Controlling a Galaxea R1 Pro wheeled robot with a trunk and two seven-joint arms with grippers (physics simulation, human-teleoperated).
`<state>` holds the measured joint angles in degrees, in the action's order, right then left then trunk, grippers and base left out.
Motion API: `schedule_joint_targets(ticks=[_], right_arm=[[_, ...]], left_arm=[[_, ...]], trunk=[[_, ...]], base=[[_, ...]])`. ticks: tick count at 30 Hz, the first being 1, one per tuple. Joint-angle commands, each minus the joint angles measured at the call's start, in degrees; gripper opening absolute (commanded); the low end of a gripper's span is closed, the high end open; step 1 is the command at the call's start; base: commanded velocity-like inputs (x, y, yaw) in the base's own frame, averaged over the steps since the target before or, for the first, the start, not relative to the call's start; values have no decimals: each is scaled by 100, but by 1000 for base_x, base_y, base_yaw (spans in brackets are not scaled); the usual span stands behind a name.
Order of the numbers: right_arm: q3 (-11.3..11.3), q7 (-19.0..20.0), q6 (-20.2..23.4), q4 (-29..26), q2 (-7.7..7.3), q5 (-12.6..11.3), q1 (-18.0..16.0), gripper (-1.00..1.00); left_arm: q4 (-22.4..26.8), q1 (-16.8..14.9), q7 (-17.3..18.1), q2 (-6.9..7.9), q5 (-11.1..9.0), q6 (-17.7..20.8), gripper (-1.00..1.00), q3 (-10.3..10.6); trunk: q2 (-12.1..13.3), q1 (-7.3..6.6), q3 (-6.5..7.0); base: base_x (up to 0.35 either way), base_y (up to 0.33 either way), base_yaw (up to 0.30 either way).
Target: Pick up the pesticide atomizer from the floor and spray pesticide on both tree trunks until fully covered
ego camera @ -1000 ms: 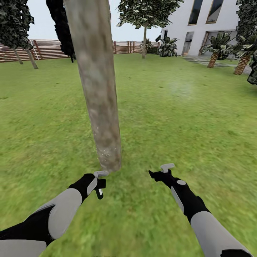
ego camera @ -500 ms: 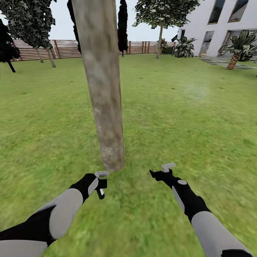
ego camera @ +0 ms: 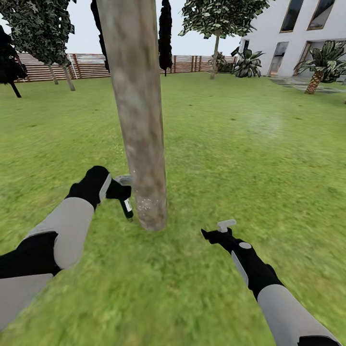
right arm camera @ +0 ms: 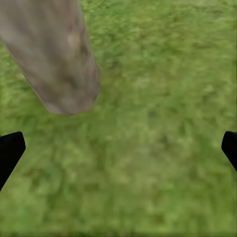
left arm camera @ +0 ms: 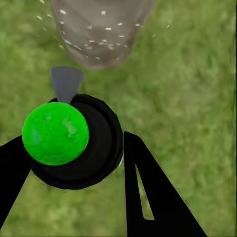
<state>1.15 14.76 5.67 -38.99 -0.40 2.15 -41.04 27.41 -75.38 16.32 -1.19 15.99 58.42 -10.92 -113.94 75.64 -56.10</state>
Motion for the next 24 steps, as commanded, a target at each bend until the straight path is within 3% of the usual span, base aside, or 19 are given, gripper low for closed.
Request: schedule_joint_targets(ticks=[1,3,5,7,8,10,15,18,24], right_arm=[[9,9,31,-12,-4,23,-1,100],[8,9,31,-12,-11,23,-1,100],[8,9,31,-12,-12,23,-1,100],[8,9,31,-12,-13,23,-1,100],[8,9,31,-12,-13,23,-1,100],[8,9,31,-12,-13,23,-1,100],[8,9,31,-12,-13,23,-1,100],[8,9,31,-12,-13,23,-1,100],[4,9,31,-20,-18,23,-1,100]], left_arm=[[3,-46,48,-10,80,24,-100,-41],[-2,-150,54,17,88,37,-100,-30],[-270,-519,55,173,95,54,-100,-31],[-961,-872,56,303,101,57,-100,-27],[-1258,-938,56,339,116,45,-100,-15],[-1378,-910,56,354,129,8,-100,-7],[-1325,-613,64,378,115,-46,-100,-50],[-735,-621,64,407,105,3,-100,-47],[-485,-806,72,389,80,38,-100,-81]], trunk=[[-2,0,-5],[-2,0,-5],[-2,0,-5],[-2,0,-5],[-2,0,-5],[-2,0,-5],[-2,0,-5],[-2,0,-5],[-2,0,-5]], base=[[0,0,0],[0,0,0],[0,0,0],[0,0,0],[0,0,0],[0,0,0],[0,0,0],[-152,-52,0],[-55,-18,0]])
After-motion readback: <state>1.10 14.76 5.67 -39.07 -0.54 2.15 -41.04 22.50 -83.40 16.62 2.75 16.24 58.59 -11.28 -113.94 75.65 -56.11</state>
